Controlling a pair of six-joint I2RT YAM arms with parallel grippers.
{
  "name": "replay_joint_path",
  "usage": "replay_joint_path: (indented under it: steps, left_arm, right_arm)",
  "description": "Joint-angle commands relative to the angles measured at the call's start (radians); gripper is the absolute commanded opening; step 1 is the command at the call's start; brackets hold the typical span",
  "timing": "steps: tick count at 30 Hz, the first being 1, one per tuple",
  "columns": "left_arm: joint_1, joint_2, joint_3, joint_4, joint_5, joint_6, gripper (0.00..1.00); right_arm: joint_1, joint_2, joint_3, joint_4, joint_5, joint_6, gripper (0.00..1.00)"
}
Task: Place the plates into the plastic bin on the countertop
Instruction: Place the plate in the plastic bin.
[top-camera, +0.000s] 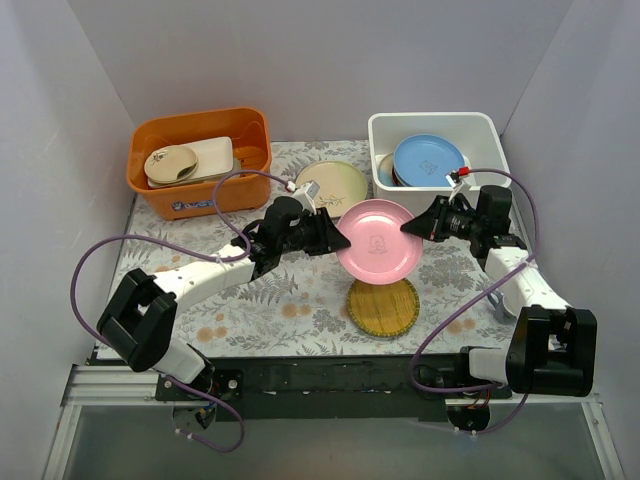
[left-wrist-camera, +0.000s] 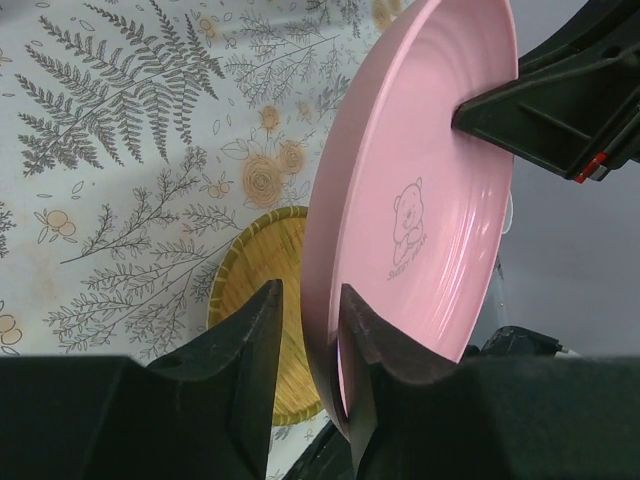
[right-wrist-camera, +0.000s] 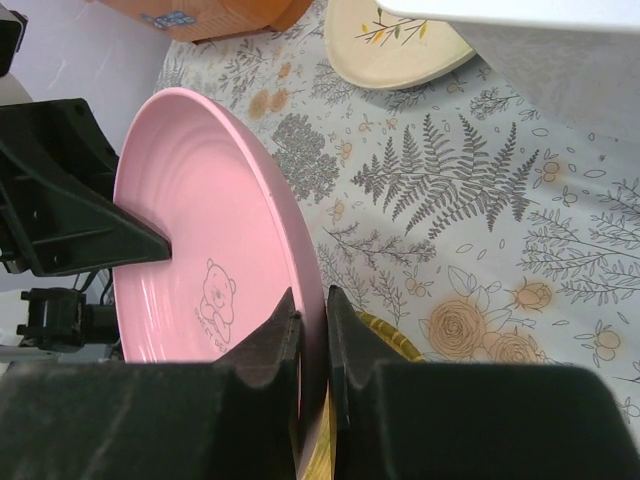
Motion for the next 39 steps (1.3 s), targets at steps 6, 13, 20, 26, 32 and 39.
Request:
replay_joint_path:
  steps: [6,13,20,26,32,39]
  left_arm:
    - [0.0,-0.017,-0.015,0.003,0.026,0.012,0.62]
    - [-0.001,-0.004,-0.013,0.003,0.037,0.013,0.97]
    - [-0.001,-0.021,-0.021,0.009,0.034,0.023,0.98]
    - [-0.001,-0.084,-0.064,0.005,-0.008,0.041,0.98]
    - [-0.001,-0.153,-0.104,-0.021,-0.035,0.065,0.98]
    - [-0.001,-0.194,-0.115,-0.035,-0.031,0.082,0.98]
  right_arm:
    - [0.002,-0.019,0.011,0.067,-0.078,0.065,0.01]
    - [0.004,-0.013,0.005,0.078,-0.081,0.07,0.01]
    - [0.002,-0.002,0.0,0.085,-0.075,0.066,0.01]
    - [0.004,0.003,-0.014,0.136,-0.049,0.106,0.01]
    - [0.004,0.012,0.02,0.141,0.005,0.117,0.01]
    - [0.004,0.055,0.051,0.163,0.026,0.134,0.01]
